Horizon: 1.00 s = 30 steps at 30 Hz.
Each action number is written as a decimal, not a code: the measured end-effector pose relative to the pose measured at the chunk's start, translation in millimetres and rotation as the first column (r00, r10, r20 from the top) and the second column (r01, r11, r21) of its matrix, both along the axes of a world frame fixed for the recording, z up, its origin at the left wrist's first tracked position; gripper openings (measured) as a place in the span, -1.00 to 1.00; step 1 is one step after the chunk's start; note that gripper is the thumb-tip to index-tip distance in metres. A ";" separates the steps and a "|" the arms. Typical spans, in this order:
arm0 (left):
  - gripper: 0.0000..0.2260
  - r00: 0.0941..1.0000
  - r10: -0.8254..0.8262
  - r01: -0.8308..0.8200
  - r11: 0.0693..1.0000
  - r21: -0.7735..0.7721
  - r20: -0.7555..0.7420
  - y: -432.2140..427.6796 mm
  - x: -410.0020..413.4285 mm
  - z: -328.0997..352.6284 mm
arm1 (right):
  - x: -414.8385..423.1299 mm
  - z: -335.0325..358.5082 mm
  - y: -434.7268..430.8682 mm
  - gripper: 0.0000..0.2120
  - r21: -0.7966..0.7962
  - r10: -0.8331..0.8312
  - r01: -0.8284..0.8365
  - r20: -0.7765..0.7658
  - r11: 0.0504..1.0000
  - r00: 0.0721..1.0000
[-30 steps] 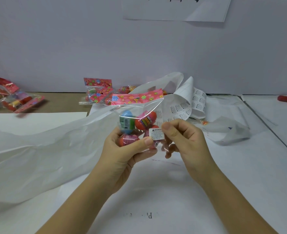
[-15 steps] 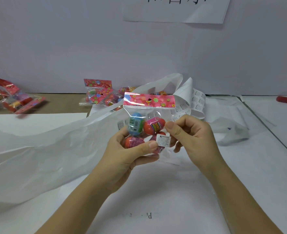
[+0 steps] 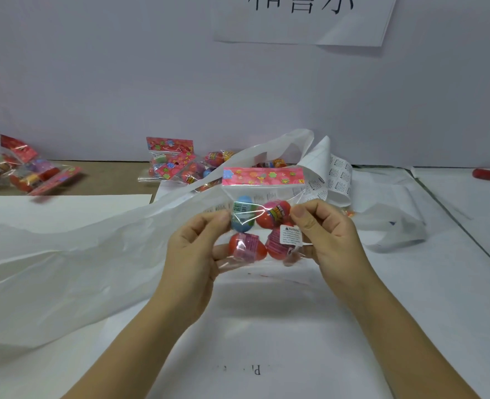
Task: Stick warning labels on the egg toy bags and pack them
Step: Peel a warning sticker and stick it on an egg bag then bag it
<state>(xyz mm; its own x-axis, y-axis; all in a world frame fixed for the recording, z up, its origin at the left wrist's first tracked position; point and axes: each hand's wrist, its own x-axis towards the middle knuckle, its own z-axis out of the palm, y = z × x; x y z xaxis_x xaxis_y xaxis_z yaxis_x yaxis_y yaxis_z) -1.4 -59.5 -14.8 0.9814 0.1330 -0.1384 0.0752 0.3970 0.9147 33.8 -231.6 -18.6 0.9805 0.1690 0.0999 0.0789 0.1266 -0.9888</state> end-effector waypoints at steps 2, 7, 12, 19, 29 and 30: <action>-0.79 0.999 0.033 -0.033 0.999 0.025 0.002 -0.1 -0.4 -1.2 | 0.1 -0.4 0.0 -0.75 0.034 -0.025 0.025 -0.003 0.999 1.000; -0.78 0.999 -0.012 0.014 0.997 0.079 -0.030 0.7 0.4 -4.2 | 2.1 -1.2 -1.2 -0.70 0.055 -0.074 0.074 0.002 0.996 0.997; -0.89 0.998 0.004 0.007 0.988 0.151 -0.070 7.3 3.8 -2.4 | 3.2 0.0 -4.6 -0.76 0.005 -0.043 0.043 0.017 0.999 0.999; -0.90 0.999 -0.039 0.031 0.922 0.386 0.012 10.0 3.3 -2.1 | 5.4 4.8 -11.6 -0.79 -0.059 -0.075 0.077 0.043 0.995 0.996; -0.62 0.983 -0.130 0.138 0.989 0.054 -0.129 6.3 6.0 -5.7 | 3.7 -3.3 -2.6 -0.77 0.057 -0.022 0.024 -0.036 0.998 0.999; -0.53 0.979 -0.160 0.168 0.985 0.051 -0.125 4.9 5.8 -6.6 | 2.7 -4.6 -0.3 -0.76 0.056 -0.013 0.015 -0.038 0.998 0.999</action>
